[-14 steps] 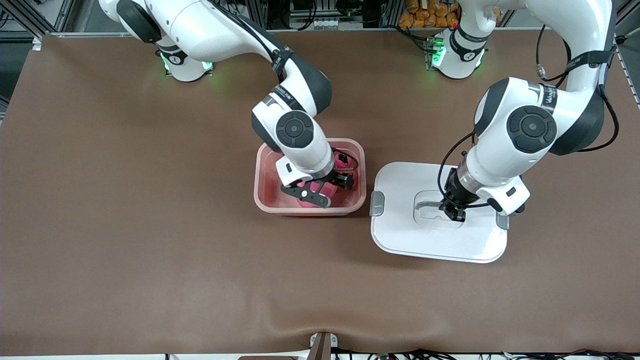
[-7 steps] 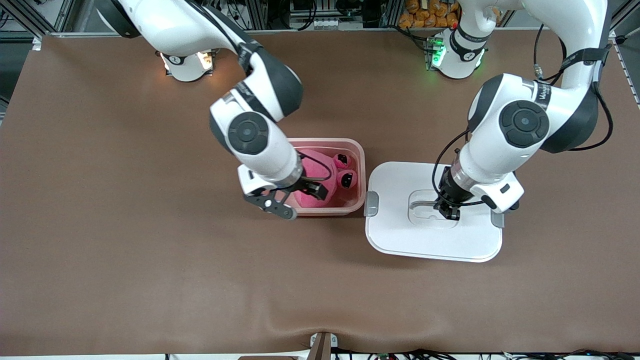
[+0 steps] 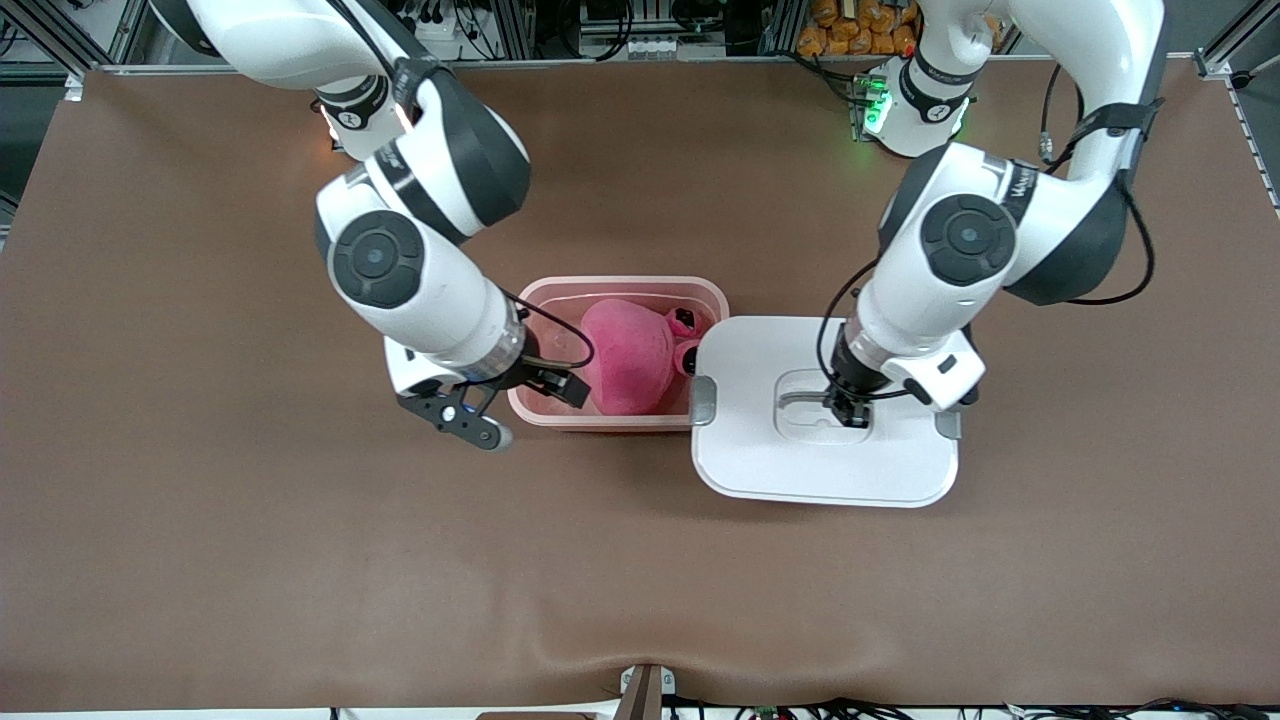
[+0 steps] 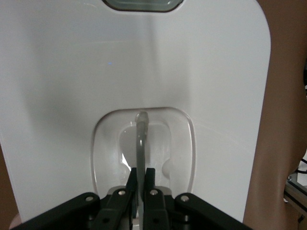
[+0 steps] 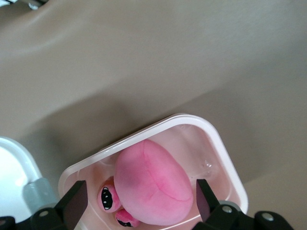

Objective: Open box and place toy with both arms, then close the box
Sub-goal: 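Carry the lid over the box while the right gripper withdraws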

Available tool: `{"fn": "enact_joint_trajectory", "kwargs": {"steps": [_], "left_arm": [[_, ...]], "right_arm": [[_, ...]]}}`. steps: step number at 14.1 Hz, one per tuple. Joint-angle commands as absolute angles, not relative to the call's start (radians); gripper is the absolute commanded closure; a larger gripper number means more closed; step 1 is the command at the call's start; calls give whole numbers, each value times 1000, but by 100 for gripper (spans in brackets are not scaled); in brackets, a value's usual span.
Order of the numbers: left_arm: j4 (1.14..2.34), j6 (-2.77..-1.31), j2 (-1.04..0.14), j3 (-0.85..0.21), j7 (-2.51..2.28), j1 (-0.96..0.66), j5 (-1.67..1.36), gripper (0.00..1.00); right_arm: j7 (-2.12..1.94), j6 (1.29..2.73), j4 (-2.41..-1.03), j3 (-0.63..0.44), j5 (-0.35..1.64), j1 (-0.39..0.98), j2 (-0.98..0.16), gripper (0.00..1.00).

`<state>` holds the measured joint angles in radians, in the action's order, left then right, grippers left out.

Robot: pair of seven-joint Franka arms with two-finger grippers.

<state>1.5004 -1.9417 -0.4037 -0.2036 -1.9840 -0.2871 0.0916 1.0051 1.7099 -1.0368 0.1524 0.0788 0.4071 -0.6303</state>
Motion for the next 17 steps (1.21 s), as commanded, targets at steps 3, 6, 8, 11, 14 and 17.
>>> {"fn": "enact_joint_trajectory", "kwargs": {"steps": [3,6,8,11,14,17], "left_arm": [[1447,-1939,-420,-199,-2071,-348,97,100],[1442,-1939,-423,-198,-2120,-391,97,100],[1440,-1939,-433,-198,-2154,-413,97,100],[1418,-1939,-455,-198,-2204,-440,97,100],[1370,-1939,-486,-196,-2255,-472,97,100],[1356,-1942,-495,-198,-2260,-477,95,100]], "right_arm": [[996,1638,-1051,218,81,302,-565,0],[994,1615,-1052,265,78,221,-520,0],[980,1557,-1052,267,75,197,-499,0],[885,1484,-1052,264,74,157,-466,0],[778,1435,-1054,250,74,117,-439,0],[660,1376,-1054,241,66,88,-416,0]]}}
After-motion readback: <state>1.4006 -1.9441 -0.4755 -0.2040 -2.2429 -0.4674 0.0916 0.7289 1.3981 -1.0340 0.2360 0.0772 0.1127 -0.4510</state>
